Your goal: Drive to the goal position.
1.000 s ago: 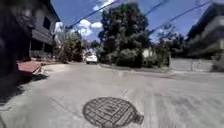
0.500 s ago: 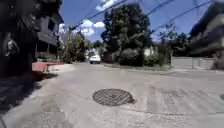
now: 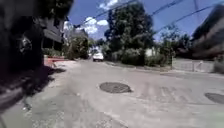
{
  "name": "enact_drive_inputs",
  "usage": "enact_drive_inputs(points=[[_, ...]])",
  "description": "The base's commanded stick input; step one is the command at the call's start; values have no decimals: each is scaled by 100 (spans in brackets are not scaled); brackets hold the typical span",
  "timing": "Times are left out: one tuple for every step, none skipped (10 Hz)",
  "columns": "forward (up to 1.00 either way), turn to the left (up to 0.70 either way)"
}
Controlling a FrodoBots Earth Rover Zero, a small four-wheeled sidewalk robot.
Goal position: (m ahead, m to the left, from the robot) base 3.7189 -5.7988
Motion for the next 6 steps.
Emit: enact_drive_inputs(points=[[94, -38], [91, -37], [89, -36], [86, -35], [84, -34], [85, -34]])
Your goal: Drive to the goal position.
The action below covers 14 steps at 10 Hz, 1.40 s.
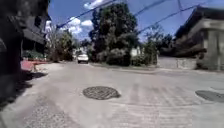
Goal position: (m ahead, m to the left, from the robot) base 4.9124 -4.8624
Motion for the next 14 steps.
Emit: enact_drive_inputs(points=[[84, -34], [85, -34], [85, -34], [82, -35], [76, -38], [75, -37], [74, -37], [71, -36], [60, -39], [43, -36], [0, 0], [0, 0], [0, 0], [-7, -13]])
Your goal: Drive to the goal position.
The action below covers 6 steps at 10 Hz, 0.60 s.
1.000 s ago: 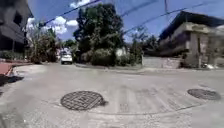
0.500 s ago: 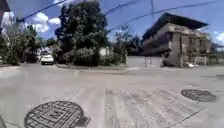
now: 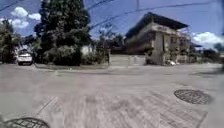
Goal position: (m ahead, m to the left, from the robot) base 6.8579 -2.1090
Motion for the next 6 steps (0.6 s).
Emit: enact_drive_inputs(points=[[-7, -13], [-7, -13], [-7, -13], [-6, -12], [-3, -53], [0, -100]])
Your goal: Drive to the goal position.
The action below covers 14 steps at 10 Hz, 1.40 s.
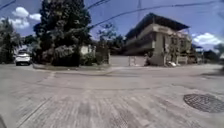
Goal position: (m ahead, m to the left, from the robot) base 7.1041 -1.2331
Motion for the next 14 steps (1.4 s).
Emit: enact_drive_inputs(points=[[0, -100], [0, -100], [0, -100], [0, -100], [7, -30], [12, -23], [14, -27], [15, -28], [16, -31], [17, -33], [21, -43], [28, -56], [32, -65], [36, -66]])
